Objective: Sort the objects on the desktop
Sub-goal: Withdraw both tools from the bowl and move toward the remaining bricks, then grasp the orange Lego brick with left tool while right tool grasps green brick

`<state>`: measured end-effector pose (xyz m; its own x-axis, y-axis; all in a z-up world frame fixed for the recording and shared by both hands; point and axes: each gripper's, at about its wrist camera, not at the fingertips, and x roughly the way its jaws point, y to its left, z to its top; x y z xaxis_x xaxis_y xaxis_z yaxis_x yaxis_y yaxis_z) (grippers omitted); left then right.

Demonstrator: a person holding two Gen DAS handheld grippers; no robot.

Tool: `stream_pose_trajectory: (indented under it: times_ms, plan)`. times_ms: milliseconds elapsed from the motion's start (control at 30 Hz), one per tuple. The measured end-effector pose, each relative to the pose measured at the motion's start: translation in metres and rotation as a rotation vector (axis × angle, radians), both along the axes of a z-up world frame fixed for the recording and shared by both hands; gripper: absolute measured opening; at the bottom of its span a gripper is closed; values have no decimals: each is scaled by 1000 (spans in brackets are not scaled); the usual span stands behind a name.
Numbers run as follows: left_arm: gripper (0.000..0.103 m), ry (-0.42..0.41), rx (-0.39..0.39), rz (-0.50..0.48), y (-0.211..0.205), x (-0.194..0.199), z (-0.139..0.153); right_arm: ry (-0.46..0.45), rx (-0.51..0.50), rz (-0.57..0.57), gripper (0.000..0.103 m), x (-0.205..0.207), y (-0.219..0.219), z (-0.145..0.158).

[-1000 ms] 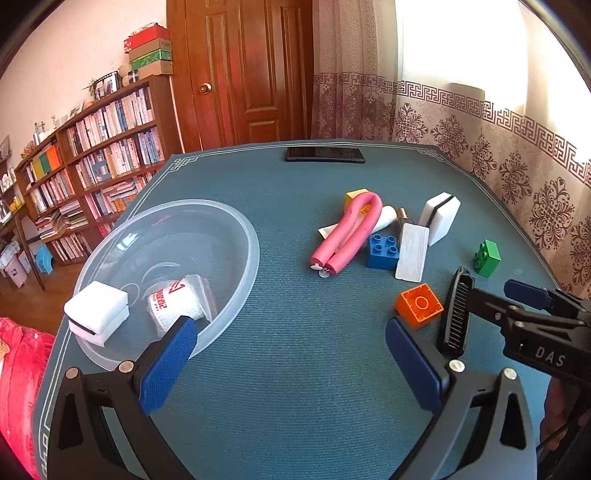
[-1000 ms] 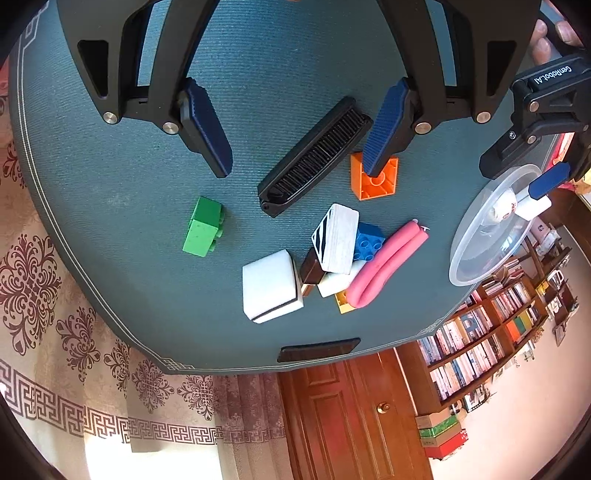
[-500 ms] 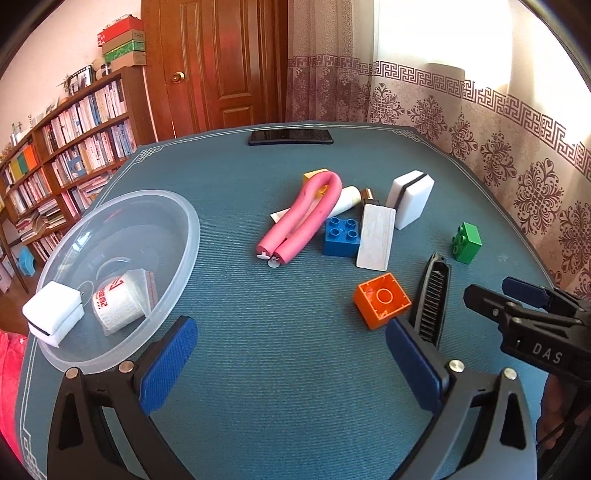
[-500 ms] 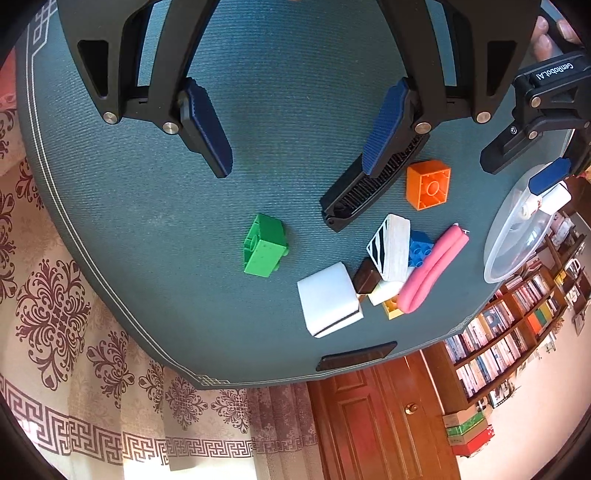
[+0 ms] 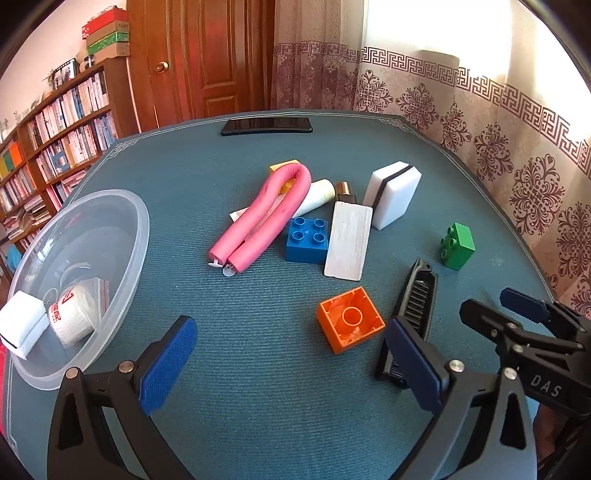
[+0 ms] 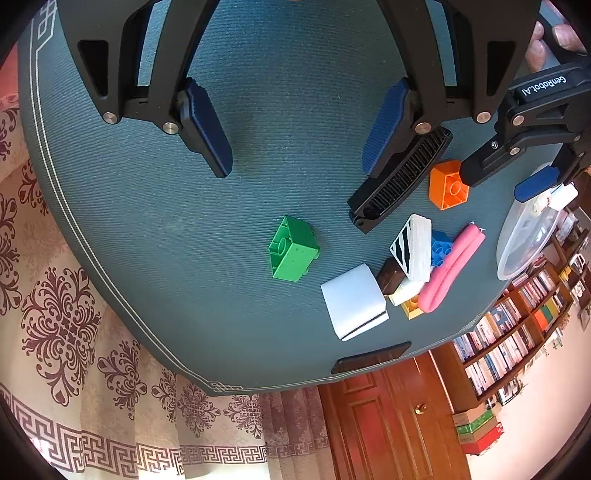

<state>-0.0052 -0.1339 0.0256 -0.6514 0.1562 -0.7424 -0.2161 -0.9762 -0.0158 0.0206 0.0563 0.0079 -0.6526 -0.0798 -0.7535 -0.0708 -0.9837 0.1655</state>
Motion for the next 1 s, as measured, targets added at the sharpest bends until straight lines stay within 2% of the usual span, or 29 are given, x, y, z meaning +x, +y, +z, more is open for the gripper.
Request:
stream_pose_trajectory:
  times_ms: [767,900,1000]
  plan:
    - [102,-13,-32,-18,10,-17,-16,-6,-15,-10,76,-11,3,-4]
    - [96,-22,-17,-35,9,-19,-18,-5,-19,-9,76,-14,3,-4]
    - [85,-31,-10,-48,10,-19,-19,-4,-24,-16,76,-17,4,-3]
